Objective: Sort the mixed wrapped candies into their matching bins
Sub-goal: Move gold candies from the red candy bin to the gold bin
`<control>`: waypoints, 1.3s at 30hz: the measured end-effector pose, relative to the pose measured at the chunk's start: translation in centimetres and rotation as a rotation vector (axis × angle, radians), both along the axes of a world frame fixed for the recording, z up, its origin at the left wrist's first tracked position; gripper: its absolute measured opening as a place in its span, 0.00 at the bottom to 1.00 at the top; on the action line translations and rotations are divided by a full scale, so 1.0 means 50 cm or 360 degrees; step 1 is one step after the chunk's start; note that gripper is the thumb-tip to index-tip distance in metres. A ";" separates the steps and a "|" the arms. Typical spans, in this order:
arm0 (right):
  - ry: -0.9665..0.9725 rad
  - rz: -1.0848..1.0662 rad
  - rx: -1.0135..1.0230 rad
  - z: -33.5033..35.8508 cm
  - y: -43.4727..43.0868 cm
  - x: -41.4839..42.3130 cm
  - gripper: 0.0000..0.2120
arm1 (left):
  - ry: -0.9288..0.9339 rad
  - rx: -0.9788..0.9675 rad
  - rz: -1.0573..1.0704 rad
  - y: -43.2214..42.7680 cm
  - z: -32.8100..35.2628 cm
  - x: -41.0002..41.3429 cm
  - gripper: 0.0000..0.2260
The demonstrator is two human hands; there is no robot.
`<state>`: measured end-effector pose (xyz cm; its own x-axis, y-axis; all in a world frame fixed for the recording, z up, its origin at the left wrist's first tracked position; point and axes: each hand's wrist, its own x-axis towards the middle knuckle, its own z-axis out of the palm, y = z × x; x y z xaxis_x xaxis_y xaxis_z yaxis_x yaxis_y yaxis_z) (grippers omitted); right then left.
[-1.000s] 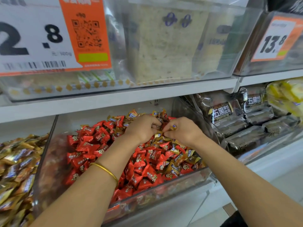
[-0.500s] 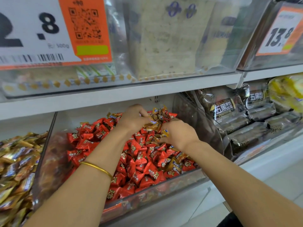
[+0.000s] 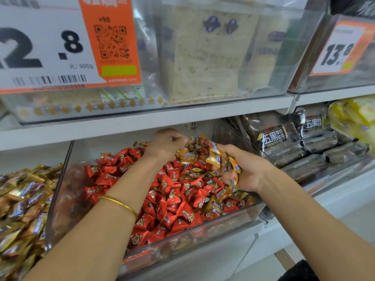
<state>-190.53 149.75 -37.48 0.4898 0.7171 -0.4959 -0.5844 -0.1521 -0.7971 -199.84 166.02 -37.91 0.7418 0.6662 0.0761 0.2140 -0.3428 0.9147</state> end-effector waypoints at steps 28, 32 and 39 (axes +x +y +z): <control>0.0158 0.0014 0.0162 -0.025 0.036 -0.003 0.05 | 0.0885 0.0984 -0.0363 0.045 0.002 0.002 0.15; -0.0332 -0.0040 0.0013 -0.015 0.052 -0.005 0.05 | 0.0632 0.0712 -0.0238 0.033 0.027 -0.039 0.13; -0.1575 0.0240 -0.0341 0.007 0.106 0.005 0.07 | 0.0281 0.0262 0.0168 0.022 0.015 -0.102 0.07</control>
